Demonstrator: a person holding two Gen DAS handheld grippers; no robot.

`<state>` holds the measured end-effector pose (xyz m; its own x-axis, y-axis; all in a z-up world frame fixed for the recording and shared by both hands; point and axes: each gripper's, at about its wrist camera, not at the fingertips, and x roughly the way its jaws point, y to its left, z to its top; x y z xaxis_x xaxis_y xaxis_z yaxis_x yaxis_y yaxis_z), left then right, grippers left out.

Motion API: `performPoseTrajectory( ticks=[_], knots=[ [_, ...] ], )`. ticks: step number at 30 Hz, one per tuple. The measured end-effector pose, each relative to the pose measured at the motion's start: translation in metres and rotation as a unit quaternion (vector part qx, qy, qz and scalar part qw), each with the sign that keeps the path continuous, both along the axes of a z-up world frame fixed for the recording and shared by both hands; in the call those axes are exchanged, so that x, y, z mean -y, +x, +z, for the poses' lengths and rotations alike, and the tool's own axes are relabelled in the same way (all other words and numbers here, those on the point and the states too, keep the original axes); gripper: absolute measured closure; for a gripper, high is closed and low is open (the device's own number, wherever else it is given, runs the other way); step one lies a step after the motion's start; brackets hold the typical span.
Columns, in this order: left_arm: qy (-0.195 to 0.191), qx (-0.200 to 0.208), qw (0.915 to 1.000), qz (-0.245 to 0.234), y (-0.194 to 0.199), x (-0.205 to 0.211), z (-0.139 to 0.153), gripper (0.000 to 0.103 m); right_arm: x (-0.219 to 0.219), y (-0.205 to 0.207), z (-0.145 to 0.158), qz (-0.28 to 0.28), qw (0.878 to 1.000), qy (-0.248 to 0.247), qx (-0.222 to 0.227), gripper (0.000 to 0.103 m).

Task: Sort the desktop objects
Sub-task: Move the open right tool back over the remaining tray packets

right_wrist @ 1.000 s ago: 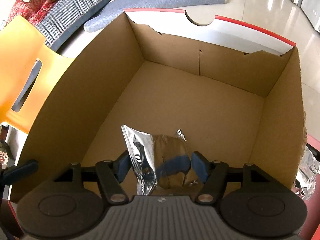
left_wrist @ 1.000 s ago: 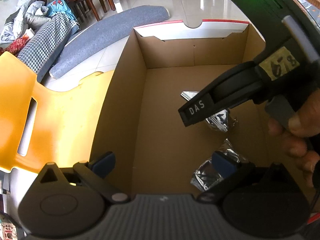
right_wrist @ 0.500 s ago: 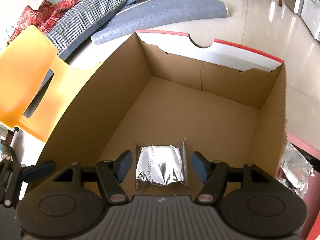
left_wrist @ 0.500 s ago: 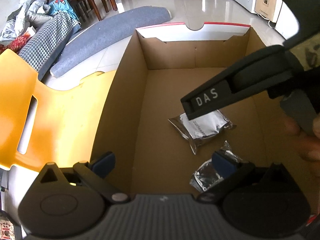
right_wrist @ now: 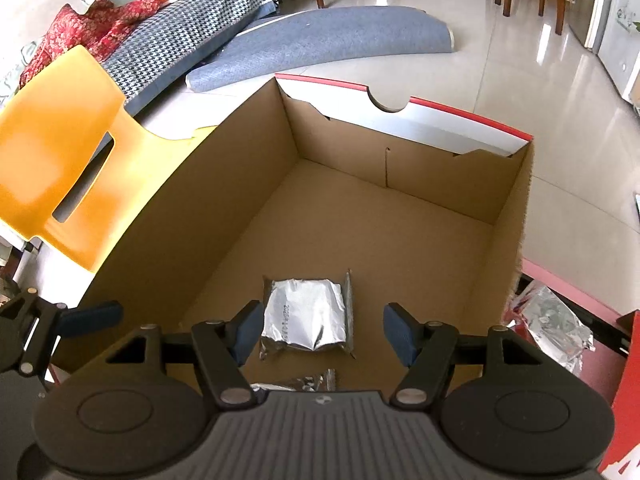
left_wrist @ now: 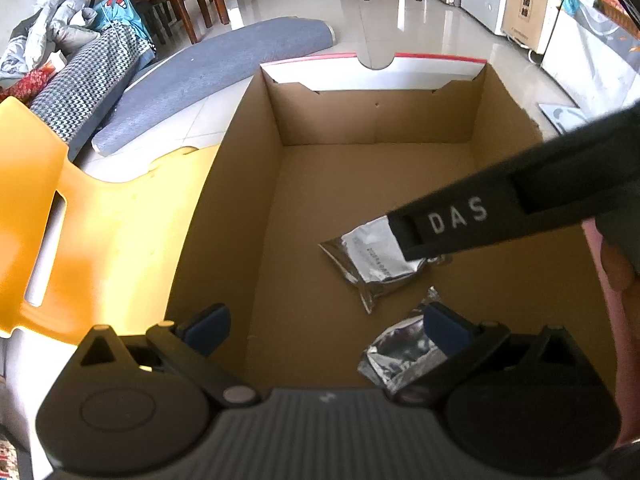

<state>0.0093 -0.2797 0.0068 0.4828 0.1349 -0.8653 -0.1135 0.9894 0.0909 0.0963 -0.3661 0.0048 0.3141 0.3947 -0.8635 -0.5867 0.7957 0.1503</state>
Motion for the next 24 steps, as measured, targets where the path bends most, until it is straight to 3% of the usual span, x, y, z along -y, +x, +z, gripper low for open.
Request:
performPoseTrajectory(
  ticks=[5,7,17,24],
  knots=[
    [-0.010,0.008,0.9999,0.002,-0.002,0.001,0.004,0.000,0.007,-0.002,0.005,-0.011,1.000,0.000,0.007,0.035],
    [-0.011,0.012,0.9999,-0.001,-0.003,0.003,0.005,0.000,0.011,-0.002,0.008,-0.018,1.000,0.000,0.013,0.029],
    [-0.006,0.029,0.9995,0.002,-0.003,0.008,0.011,0.000,0.026,-0.005,0.025,-0.049,0.997,-0.006,0.054,0.029],
    [-0.008,0.044,0.9990,-0.002,-0.002,0.016,0.017,0.000,0.040,-0.009,0.033,-0.044,0.997,0.021,0.056,0.029]
  ],
)
